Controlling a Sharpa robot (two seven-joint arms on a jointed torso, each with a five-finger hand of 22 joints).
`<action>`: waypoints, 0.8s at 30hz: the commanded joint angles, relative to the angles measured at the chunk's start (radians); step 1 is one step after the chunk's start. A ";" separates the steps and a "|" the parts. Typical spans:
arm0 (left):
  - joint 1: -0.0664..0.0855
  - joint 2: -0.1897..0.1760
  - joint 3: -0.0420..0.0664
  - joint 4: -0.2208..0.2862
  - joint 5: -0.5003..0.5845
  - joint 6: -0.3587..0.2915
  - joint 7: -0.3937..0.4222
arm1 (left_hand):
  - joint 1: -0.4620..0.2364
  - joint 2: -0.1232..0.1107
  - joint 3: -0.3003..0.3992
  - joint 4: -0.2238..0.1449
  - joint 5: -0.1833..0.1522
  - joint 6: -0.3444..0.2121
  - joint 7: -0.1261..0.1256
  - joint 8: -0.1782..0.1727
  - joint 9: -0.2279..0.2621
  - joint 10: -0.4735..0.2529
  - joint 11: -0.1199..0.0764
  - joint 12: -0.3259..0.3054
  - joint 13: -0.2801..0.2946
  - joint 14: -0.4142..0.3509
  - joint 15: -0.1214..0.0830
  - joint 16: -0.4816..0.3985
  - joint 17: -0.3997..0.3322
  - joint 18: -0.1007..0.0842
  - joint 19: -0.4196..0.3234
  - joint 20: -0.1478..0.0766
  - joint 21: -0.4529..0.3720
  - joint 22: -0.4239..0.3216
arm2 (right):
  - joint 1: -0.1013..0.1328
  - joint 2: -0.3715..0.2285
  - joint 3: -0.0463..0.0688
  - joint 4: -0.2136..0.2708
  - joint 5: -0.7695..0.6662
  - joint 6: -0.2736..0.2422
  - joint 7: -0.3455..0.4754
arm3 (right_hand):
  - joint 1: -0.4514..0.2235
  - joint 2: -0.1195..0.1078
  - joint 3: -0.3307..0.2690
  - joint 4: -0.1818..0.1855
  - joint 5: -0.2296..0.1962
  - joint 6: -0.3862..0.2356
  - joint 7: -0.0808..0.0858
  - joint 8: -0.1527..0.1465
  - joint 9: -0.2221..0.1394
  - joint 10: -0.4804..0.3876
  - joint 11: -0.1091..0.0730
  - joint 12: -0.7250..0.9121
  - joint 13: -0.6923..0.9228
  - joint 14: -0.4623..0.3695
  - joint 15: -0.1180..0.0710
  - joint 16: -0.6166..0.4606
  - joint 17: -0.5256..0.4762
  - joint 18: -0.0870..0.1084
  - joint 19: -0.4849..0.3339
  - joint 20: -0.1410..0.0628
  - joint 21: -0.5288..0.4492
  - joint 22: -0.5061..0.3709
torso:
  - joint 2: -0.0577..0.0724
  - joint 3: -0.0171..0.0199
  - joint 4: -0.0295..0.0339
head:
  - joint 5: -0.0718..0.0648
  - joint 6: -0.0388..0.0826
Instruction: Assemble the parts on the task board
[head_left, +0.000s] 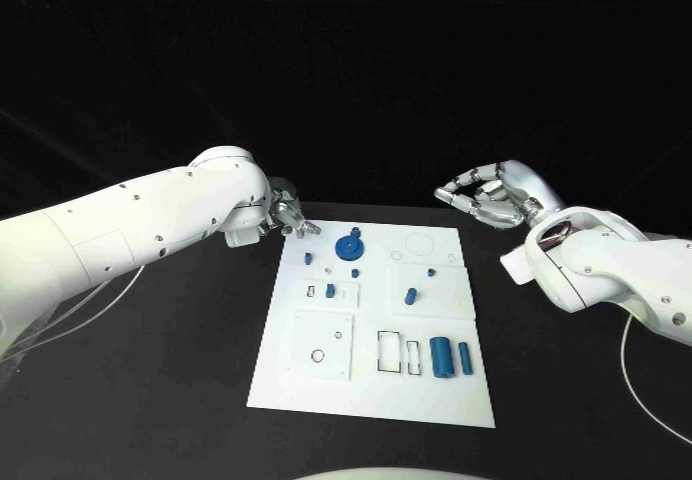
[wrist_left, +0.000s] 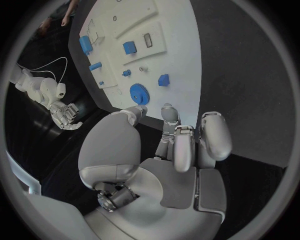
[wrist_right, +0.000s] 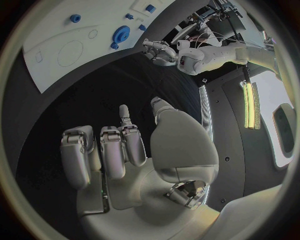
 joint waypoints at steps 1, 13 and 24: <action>-0.002 0.015 -0.005 -0.021 -0.009 0.073 0.004 | 0.005 0.002 -0.007 -0.002 -0.004 0.004 0.004 -0.003 -0.001 -0.001 0.006 -0.001 -0.001 0.097 0.007 0.004 0.228 0.010 0.001 0.009 0.001 0.001 | -0.001 0.002 0.000 0.000 -0.005 0.010 0.007 | 0.006 0.006 -0.006 0.000 0.005 -0.008 -0.002 0.005 0.001 0.011 -0.010 -0.005 0.166 0.104 -0.007 0.003 0.263 -0.014 0.105 -0.007 0.005 0.263 | 0.002 -0.0007 -0.0006 | 0.000 -0.003; -0.009 0.030 -0.012 -0.049 -0.015 0.111 0.000 | 0.003 0.007 -0.013 -0.001 -0.010 0.009 0.004 -0.007 -0.005 -0.002 0.006 -0.002 -0.003 0.097 0.008 0.004 0.229 0.010 0.001 0.010 0.001 0.001 | -0.002 0.005 0.000 0.000 -0.005 0.011 0.007 | 0.009 0.008 -0.008 0.000 0.011 -0.008 -0.002 0.006 0.001 0.012 -0.010 -0.005 0.166 0.104 -0.007 0.003 0.263 -0.014 0.105 -0.007 0.005 0.263 | 0.001 0.0005 -0.0008 | 0.001 -0.006; -0.014 0.035 -0.013 -0.057 0.019 0.141 0.001 | 0.001 0.012 -0.018 -0.001 -0.014 0.014 0.004 -0.008 -0.008 -0.004 0.006 -0.002 -0.004 0.097 0.008 0.005 0.230 0.011 0.000 0.011 0.001 0.001 | -0.002 0.008 0.000 0.000 -0.004 0.013 0.007 | 0.011 0.009 -0.010 0.000 0.015 -0.008 -0.002 0.006 0.001 0.012 -0.010 -0.005 0.166 0.104 -0.007 0.003 0.263 -0.014 0.105 -0.007 0.005 0.263 | 0.001 0.0005 -0.0007 | -0.003 -0.008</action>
